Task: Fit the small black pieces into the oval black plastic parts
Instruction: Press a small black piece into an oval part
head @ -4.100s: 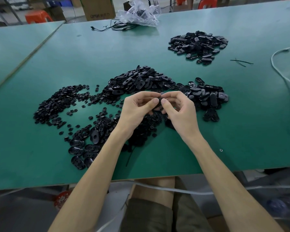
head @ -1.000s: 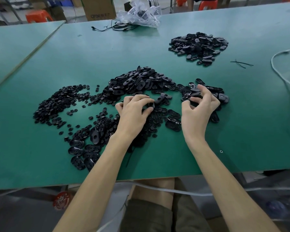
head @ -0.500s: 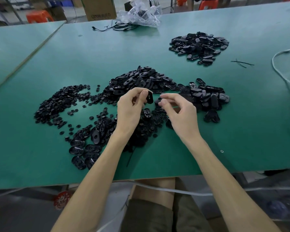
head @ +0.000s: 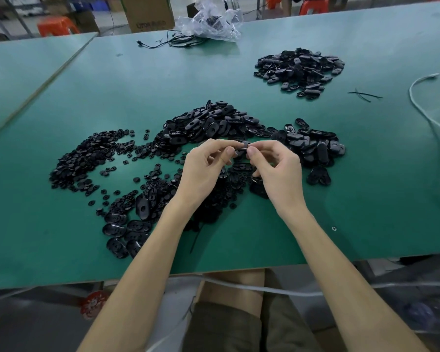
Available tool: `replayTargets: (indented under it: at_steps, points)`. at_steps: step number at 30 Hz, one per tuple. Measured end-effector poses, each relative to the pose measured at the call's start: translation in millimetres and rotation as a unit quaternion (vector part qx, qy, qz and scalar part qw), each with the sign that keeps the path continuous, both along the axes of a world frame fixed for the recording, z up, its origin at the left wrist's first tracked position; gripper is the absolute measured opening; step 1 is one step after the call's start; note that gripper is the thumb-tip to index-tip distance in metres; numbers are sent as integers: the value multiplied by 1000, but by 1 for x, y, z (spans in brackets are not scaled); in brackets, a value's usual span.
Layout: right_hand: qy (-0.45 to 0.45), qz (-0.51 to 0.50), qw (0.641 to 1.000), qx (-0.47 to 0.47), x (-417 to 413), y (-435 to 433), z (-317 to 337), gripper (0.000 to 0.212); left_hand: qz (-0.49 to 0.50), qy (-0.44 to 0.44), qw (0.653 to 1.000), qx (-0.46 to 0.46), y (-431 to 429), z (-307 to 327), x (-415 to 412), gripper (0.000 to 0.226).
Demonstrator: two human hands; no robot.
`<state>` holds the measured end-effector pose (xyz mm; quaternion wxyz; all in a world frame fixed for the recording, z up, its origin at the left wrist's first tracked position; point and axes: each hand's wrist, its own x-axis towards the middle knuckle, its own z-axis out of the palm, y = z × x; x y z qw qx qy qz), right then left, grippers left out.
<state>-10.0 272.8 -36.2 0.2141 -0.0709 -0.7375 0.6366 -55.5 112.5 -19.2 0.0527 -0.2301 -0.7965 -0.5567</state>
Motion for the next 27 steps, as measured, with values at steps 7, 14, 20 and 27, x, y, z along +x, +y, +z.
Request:
replayTargets:
  at_steps: [7, 14, 20, 27]
  points:
    - [-21, -39, 999, -13, -2, 1, -1, 13, 224, 59, 957, -176, -8, -10, -7, 15]
    - [-17, -36, 999, 6, -1, 0, -1, 15, 229, 56, 935, -265, -6, -15, -7, 15]
    - [-13, -38, 999, 22, -1, 1, -2, 15, 227, 59, 933, -272, -9, -14, -6, 12]
    - [-7, -30, 999, 19, -1, 0, -1, 17, 208, 44, 940, -266, -7, -14, -5, 13]
